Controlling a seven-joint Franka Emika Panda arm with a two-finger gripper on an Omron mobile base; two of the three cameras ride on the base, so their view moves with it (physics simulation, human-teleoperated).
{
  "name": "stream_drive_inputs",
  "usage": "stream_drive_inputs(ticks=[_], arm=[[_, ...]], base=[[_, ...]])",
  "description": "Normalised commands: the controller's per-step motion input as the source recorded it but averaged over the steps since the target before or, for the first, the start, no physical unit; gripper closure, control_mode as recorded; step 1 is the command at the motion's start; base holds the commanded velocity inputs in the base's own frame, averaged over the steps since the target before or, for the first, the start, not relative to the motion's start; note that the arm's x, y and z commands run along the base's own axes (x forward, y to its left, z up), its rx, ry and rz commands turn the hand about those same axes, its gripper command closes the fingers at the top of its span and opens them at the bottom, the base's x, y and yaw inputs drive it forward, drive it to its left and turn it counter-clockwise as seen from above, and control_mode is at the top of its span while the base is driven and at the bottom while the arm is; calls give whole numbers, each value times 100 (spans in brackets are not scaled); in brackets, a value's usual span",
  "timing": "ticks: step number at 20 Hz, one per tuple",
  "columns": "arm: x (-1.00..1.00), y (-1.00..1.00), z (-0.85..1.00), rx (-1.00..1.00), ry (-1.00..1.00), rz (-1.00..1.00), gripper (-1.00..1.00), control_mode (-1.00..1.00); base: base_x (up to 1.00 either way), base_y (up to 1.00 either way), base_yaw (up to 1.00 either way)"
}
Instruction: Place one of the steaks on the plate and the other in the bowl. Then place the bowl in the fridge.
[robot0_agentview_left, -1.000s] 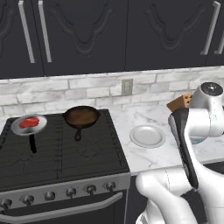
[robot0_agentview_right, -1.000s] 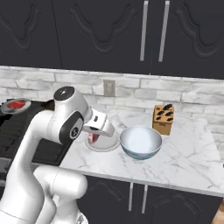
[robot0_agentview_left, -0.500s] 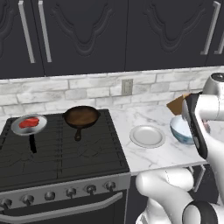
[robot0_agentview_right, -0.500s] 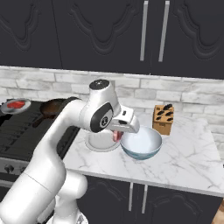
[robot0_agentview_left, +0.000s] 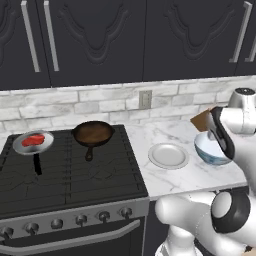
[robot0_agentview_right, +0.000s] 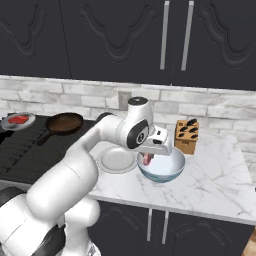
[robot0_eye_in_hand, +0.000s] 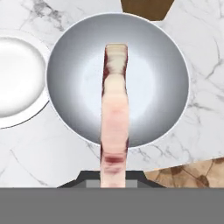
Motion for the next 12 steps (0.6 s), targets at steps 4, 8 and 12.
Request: stream_drive_inputs(ticks=[4,8,12], arm=[[72,-6,-32,0,17,1,100,-100],[18,-39,-21,2,13,4,100,-100],[-13,-14,-27,4,3,0,100,-100]], base=[[0,0,0],[0,0,0],[0,0,0]])
